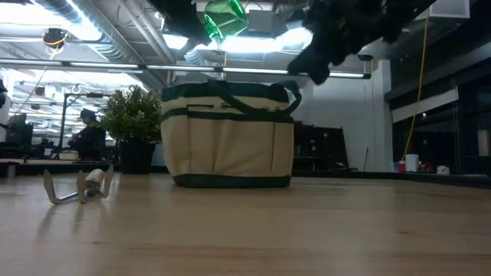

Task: Pick & Place Garden tools in Gardening bag
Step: Put the spray bottle into the gardening bag

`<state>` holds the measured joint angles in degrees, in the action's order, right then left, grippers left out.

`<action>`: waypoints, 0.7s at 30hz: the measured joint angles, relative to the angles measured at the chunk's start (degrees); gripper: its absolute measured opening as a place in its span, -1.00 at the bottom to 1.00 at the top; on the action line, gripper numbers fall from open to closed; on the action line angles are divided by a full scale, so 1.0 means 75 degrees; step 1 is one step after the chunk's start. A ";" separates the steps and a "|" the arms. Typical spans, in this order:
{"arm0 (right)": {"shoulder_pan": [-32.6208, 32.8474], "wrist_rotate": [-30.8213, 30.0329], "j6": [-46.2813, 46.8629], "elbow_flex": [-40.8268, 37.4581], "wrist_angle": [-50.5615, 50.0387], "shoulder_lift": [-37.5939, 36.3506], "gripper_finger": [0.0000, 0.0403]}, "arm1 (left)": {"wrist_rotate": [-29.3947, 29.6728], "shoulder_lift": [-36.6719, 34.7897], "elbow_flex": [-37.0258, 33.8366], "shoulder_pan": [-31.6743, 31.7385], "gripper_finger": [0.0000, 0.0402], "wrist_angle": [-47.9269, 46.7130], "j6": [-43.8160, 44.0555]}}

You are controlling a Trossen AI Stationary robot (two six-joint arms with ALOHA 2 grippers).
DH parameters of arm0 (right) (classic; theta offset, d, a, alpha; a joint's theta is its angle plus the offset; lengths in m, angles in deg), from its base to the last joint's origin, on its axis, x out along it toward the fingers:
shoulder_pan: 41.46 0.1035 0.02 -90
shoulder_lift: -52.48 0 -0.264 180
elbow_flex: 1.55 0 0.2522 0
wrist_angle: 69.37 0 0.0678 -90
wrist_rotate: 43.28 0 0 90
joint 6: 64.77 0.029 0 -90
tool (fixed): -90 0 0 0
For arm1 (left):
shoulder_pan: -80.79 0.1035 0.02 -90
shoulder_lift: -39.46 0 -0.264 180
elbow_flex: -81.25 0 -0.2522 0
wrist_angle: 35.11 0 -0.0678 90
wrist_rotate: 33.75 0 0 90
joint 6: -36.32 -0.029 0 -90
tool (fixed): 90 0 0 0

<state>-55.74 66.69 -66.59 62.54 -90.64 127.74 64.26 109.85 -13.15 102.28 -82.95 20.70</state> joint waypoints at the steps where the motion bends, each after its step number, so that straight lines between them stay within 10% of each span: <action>1: 0.0002 -0.0008 0.0070 0.0000 -0.0046 -0.0168 -0.70 | 0.0001 0.0000 0.0000 -0.0001 -0.34 -0.0003 -0.0001; 21: 0.1295 -0.0454 0.0576 0.0000 -0.0798 -0.3235 -0.70 | 0.0230 -0.0001 0.0000 -0.0481 -0.34 0.0149 0.0219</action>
<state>-46.03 63.28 -62.27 62.54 -96.62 103.48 65.99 109.85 -13.15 98.67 -81.83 22.34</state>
